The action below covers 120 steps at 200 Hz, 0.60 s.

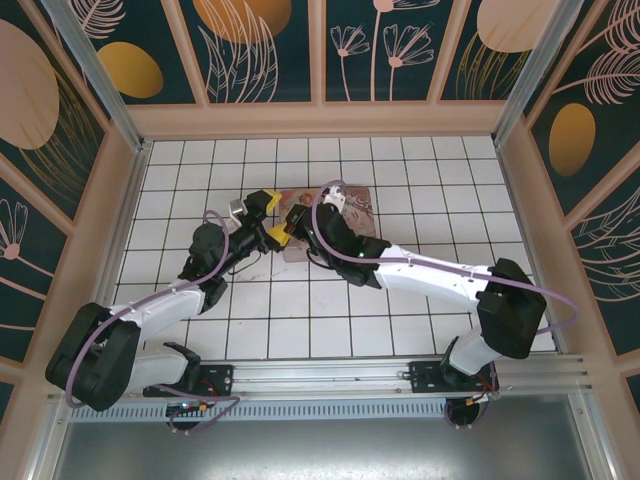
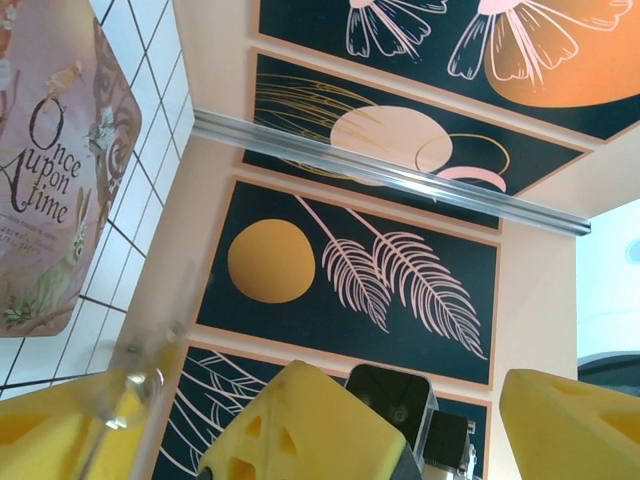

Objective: Unlock a padlock with a key

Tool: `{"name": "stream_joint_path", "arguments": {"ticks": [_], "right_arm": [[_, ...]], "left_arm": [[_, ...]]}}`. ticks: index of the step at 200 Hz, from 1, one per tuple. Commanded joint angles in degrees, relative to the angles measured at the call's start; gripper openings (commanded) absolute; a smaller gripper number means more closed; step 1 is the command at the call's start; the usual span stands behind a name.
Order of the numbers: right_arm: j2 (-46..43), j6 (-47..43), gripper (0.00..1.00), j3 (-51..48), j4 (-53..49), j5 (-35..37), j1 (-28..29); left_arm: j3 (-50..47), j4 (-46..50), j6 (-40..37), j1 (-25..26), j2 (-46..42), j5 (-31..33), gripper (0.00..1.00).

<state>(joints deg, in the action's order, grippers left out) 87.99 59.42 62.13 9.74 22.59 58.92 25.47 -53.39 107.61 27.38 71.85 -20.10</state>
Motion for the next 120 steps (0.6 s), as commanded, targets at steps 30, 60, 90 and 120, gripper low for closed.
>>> {"name": "stream_joint_path", "arguments": {"ticks": [30,60,90,120], "right_arm": [[-4.1,-0.4,0.00,-3.3,6.9,-1.0,-0.1],[-4.9,0.0,0.00,-4.7,6.7,-0.3,-0.1],[-6.5,-0.1,0.00,-6.0,2.7,1.6,-0.5],[-8.9,0.1,0.05,-8.4,-1.4,3.0,-0.7]], "left_arm": [[-0.1,-2.2,-1.0,-0.1,1.3,1.1,0.92],[0.3,-1.9,-2.3,-0.1,1.3,0.9,0.92],[2.6,6.8,-11.2,-0.4,-0.6,2.1,0.95],[3.6,16.0,-19.8,-4.0,-3.6,4.2,0.96]]}}
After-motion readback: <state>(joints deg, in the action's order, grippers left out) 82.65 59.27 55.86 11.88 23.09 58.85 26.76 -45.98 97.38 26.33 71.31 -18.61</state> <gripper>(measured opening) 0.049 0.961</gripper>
